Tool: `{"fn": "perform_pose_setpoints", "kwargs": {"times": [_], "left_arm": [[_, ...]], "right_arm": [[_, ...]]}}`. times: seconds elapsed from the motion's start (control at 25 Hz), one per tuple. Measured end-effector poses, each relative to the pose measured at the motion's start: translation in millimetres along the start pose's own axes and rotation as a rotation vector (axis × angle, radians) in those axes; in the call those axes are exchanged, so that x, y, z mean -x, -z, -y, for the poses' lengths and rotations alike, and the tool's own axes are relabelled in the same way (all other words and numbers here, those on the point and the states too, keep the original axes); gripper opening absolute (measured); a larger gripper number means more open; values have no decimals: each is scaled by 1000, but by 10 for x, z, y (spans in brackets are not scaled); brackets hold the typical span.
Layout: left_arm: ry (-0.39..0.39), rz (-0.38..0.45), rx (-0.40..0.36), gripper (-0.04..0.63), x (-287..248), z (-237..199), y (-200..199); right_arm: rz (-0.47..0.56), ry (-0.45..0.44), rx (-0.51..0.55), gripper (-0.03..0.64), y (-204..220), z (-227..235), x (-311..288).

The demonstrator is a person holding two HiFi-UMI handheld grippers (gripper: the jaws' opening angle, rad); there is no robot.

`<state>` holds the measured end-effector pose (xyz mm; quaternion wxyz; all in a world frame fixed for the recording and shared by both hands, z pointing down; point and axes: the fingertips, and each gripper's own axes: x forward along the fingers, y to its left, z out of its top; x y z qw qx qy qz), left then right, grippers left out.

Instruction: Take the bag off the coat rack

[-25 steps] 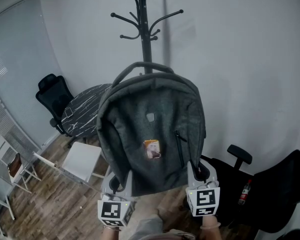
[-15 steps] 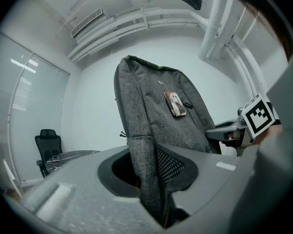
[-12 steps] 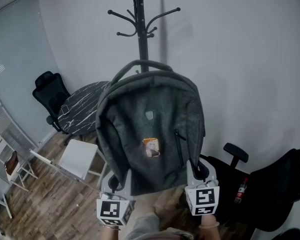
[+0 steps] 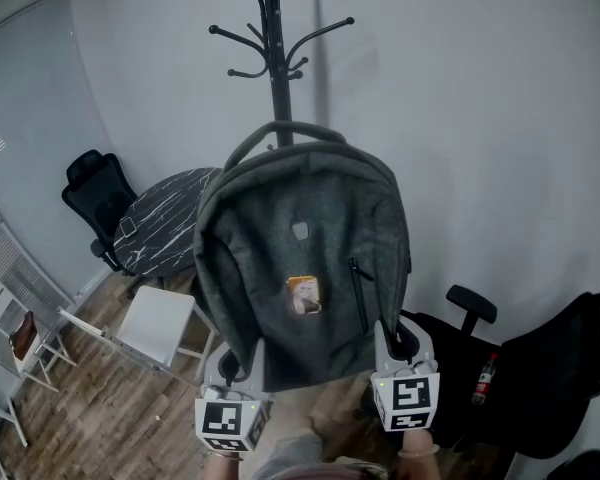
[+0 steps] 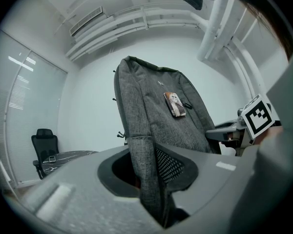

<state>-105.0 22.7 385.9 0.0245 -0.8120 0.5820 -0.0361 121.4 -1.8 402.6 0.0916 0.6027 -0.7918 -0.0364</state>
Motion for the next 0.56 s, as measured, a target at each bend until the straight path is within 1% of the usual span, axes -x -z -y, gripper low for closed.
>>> {"fn": "perform_pose_setpoints", "kwargs": {"times": [0.2, 0.4, 0.56], "left_arm": [[15, -9, 13, 91, -18, -13, 20], [26, 19, -12, 91, -40, -51, 26], [30, 21, -15, 91, -57, -72, 30]], "right_arm": [[8, 15, 5, 74, 4, 3, -4], [4, 24, 3, 74, 31, -16, -13], [6, 31, 3, 74, 42, -23, -23]]}}
